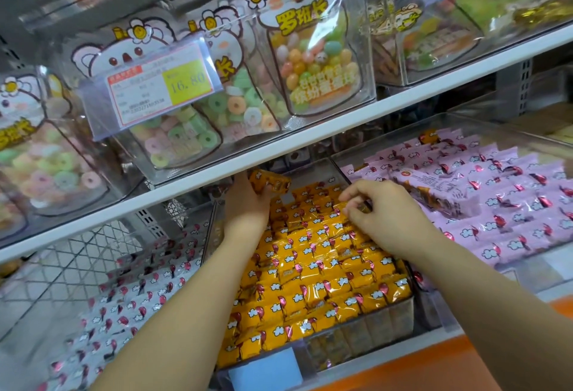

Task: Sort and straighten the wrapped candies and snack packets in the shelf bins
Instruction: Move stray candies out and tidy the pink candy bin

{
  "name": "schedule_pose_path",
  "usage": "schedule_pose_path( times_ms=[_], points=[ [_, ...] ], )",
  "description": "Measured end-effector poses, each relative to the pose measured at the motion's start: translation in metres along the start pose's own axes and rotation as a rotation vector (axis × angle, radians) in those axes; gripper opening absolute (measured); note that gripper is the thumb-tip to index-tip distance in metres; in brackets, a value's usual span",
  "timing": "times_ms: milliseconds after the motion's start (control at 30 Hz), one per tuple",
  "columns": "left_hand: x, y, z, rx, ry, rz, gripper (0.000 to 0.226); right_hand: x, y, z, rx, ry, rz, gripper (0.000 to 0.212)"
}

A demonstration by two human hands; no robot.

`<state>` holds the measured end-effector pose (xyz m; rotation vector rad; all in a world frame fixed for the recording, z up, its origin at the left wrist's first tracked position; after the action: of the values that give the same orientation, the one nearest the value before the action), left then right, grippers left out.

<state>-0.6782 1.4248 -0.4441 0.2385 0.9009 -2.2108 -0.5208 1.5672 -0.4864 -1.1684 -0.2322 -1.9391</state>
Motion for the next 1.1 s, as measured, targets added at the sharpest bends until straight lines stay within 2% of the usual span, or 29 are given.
schedule_pose_path(
  times_ms=[133, 333, 567, 767, 900, 1033, 1100],
  points=[
    [-0.003, -0.008, -0.013, 0.134, -0.141, -0.105, 0.036, -0.001, -0.001, -0.001, 0.005, -0.008, -0.005, 0.019],
    [-0.005, -0.018, -0.030, 0.153, -0.191, -0.142, 0.034, -0.004, -0.002, -0.002, 0.007, -0.016, -0.011, 0.019],
    [0.008, -0.030, -0.031, 0.135, -0.078, -0.129, 0.036, -0.002, -0.001, -0.001, 0.001, -0.016, -0.001, 0.020],
    [0.003, -0.025, -0.044, 0.275, -0.228, -0.277, 0.038, -0.002, -0.001, -0.002, 0.004, -0.017, -0.006, 0.019],
    [0.015, -0.024, -0.058, 0.311, -0.255, -0.209, 0.039, -0.001, -0.001, -0.001, 0.006, -0.019, 0.000, 0.018],
    [0.030, -0.019, -0.069, 0.414, -0.242, -0.151, 0.043, -0.002, 0.000, -0.001, 0.010, -0.014, -0.002, 0.017],
    [0.029, -0.017, -0.066, 0.373, -0.220, -0.146, 0.042, -0.002, 0.000, -0.001, 0.009, -0.010, 0.002, 0.018]
  ],
)
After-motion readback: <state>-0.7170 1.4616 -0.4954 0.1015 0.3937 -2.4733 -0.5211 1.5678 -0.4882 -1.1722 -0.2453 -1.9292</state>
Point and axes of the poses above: each hand's wrist, its own y-axis away from the middle knuckle, its own z-axis out of the back of the hand, x = y × z, the point moved 4 cm from there along -y, towards the middle knuckle, and after that the axes turned 12 degrees about -z, right-handed, at the moved point
